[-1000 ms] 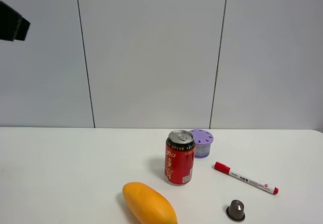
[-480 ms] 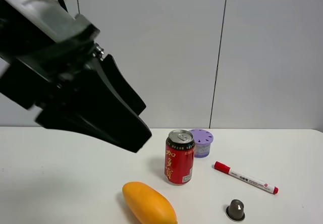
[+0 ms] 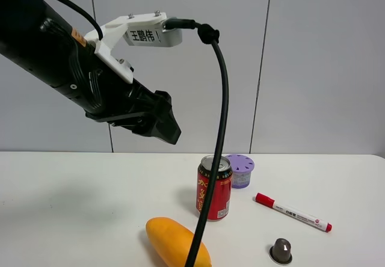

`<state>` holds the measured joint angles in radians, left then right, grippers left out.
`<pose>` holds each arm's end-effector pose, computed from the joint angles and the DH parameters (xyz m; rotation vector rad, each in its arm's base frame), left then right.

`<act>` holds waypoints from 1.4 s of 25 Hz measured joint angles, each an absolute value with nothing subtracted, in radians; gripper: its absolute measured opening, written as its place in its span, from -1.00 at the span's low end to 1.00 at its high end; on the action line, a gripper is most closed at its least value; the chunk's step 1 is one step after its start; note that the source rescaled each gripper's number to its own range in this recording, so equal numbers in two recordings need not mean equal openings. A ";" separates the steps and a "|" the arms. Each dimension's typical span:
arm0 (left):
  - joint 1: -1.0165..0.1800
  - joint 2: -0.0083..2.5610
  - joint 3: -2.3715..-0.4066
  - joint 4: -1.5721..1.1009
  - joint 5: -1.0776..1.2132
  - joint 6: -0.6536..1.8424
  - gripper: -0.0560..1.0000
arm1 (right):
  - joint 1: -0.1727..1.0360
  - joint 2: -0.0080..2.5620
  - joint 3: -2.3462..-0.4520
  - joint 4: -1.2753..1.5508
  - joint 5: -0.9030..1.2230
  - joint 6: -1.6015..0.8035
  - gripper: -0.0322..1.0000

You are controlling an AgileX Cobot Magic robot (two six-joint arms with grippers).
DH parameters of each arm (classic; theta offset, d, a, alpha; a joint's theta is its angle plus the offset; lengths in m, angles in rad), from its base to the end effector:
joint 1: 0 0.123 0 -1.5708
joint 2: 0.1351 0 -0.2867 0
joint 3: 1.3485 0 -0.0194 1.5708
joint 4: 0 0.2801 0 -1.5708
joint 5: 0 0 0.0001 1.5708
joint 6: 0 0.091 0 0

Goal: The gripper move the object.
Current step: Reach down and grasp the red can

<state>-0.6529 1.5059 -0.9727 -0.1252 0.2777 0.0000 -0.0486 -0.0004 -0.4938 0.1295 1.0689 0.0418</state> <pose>0.2756 -0.2147 0.2455 0.6308 2.2445 -0.4344 0.0198 0.0094 0.2894 0.0867 2.0529 0.1512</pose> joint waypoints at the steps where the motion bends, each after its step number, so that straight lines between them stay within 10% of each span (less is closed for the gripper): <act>1: -0.657 1.508 -0.955 -0.077 0.252 -0.063 0.37 | -0.049 0.000 -0.494 0.129 1.069 0.042 1.00; 14: -0.684 1.692 -0.674 0.325 -0.678 -0.511 0.43 | -0.049 0.000 -0.494 0.129 1.069 0.042 1.00; 30: -0.616 1.989 -0.788 0.397 -0.817 -0.420 0.43 | -0.049 0.000 -0.494 0.129 1.069 0.042 1.00; 35: -0.616 2.032 -0.814 0.402 -0.816 -0.409 0.80 | -0.049 0.000 -0.494 0.129 1.069 0.042 1.00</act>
<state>-0.6156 2.0320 -0.8143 0.4017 -0.8160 -0.4089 -0.0486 -0.0004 -0.4938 0.1295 1.0689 0.0418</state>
